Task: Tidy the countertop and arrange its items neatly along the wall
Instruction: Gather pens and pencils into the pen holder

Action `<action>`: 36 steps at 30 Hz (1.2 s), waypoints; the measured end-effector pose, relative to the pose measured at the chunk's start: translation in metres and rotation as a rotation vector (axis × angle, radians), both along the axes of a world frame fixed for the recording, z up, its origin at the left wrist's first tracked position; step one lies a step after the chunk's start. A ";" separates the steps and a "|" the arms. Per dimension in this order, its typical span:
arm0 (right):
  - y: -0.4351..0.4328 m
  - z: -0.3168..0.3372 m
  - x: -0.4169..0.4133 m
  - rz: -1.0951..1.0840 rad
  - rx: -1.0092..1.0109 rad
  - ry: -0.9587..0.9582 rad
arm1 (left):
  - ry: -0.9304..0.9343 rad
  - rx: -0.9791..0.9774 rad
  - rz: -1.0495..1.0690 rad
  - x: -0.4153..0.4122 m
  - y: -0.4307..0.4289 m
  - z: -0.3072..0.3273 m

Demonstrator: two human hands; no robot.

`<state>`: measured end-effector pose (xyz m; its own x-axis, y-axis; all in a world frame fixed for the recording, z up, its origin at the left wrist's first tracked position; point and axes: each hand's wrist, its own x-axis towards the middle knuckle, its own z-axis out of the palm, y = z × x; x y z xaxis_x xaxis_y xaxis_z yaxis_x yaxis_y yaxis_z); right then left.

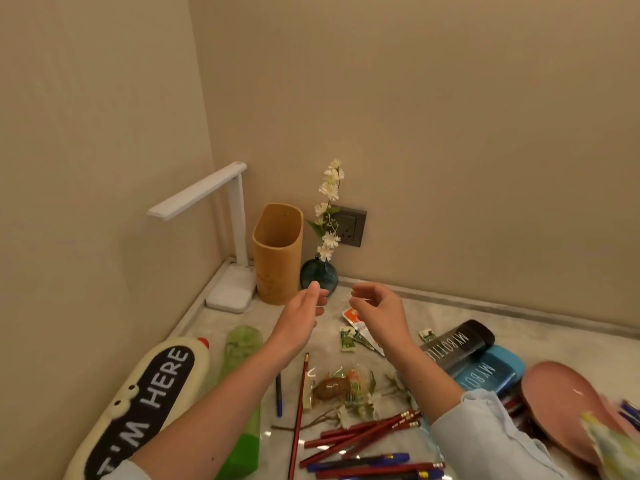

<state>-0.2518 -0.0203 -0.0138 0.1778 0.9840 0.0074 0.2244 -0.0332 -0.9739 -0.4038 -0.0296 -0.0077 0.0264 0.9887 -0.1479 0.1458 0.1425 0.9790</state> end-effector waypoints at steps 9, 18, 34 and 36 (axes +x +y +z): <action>-0.054 -0.046 0.006 0.007 -0.106 0.006 | 0.132 -0.021 -0.099 0.000 -0.039 -0.042; -0.078 -0.054 0.010 -0.008 -0.091 -0.111 | 0.569 0.112 -0.361 -0.002 -0.060 -0.066; -0.148 -0.070 0.026 -0.282 0.073 -0.212 | 0.806 0.526 -0.444 0.024 -0.122 -0.085; -0.160 -0.074 0.032 -0.336 0.074 -0.217 | 0.852 0.528 -0.456 0.028 -0.129 -0.086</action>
